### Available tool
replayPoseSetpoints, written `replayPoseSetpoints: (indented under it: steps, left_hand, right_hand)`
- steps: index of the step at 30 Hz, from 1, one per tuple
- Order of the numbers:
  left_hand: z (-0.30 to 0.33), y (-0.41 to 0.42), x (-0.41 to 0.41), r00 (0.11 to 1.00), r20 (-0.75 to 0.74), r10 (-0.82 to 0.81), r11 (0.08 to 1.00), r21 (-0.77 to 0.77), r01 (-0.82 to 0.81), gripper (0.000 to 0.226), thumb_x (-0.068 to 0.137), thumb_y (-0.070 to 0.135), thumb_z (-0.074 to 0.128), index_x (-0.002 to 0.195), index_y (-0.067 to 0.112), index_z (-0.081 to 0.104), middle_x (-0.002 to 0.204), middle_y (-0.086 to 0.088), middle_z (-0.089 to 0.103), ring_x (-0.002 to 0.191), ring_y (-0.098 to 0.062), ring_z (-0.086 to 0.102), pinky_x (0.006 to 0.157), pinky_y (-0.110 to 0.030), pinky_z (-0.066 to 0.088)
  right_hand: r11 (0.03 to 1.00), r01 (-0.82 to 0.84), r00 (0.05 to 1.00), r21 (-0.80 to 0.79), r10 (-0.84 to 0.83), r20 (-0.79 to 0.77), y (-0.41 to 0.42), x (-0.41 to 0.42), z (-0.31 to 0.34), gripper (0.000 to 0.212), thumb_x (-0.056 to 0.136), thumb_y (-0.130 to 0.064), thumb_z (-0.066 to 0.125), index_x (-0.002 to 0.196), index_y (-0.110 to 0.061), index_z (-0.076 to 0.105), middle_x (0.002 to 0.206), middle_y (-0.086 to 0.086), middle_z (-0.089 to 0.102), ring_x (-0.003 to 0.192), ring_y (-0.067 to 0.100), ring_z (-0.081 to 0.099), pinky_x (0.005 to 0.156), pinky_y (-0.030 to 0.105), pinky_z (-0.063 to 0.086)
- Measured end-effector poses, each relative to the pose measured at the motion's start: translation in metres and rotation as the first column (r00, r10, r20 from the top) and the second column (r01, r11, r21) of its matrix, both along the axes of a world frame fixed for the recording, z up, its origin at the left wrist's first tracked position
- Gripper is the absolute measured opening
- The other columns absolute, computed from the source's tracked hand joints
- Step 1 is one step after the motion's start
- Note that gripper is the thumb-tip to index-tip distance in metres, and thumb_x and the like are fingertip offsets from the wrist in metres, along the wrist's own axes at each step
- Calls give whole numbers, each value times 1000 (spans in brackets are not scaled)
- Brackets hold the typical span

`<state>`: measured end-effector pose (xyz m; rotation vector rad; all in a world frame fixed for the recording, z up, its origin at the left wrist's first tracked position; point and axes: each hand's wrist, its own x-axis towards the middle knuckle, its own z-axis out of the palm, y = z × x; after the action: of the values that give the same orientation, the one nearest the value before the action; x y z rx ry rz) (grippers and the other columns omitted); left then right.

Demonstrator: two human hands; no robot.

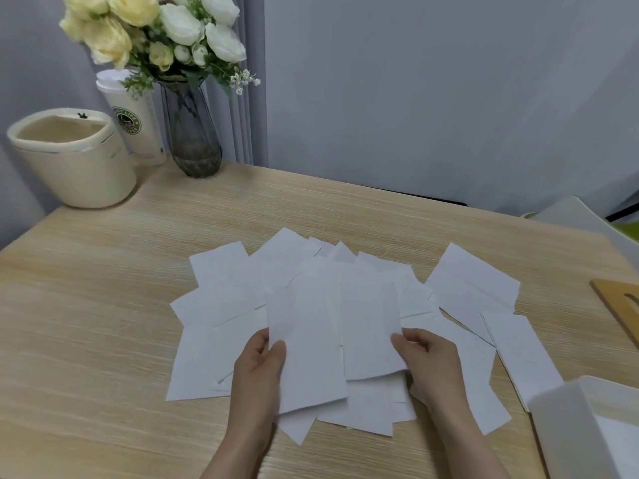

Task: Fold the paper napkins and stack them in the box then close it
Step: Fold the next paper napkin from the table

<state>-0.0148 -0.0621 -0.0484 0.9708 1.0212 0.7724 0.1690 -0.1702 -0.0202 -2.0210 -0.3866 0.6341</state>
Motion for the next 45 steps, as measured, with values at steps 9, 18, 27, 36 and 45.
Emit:
replayPoseSetpoints:
  steps: [9,18,27,36,45]
  left_hand:
    - [-6,2,0,1000,0,-6,1000,3,6,22,99,10,50,99,19,70,95,-3,76,88,-22,72,80,-41,53]
    - [-3,2,0,1000,-18,-4,1000,14,5,32,102,15,46,91,29,72,97,-3,75,98,-27,68,93,-49,49]
    - [3,2,-1,1000,19,15,1000,-14,-14,23,99,21,53,88,25,73,96,-6,75,96,-26,68,89,-46,50]
    - [8,0,-1,999,25,33,999,3,-33,29,102,30,47,92,25,73,97,3,75,92,-10,69,85,-35,51]
    - [6,-1,-1,1000,14,16,1000,9,-16,20,101,18,48,103,16,68,97,-2,75,95,-22,69,86,-42,53]
  right_hand:
    - [964,139,973,228,-90,-215,-3,-8,14,7,89,-16,65,88,-12,71,55,-6,66,35,-1,48,33,11,32]
    - [962,-95,963,256,154,-221,8,-39,21,11,91,-14,61,87,-6,68,47,-7,58,36,-2,46,36,9,31]
    - [948,-176,954,264,231,-192,23,-67,13,11,90,-13,62,83,-9,68,58,9,66,53,8,57,49,12,40]
    - [951,-198,959,238,238,-152,23,-69,13,11,91,-16,62,84,-12,69,64,9,70,60,8,64,55,13,44]
    - [956,-192,961,223,229,-157,23,-72,13,10,90,-14,63,83,-11,69,58,2,69,57,6,63,54,13,44]
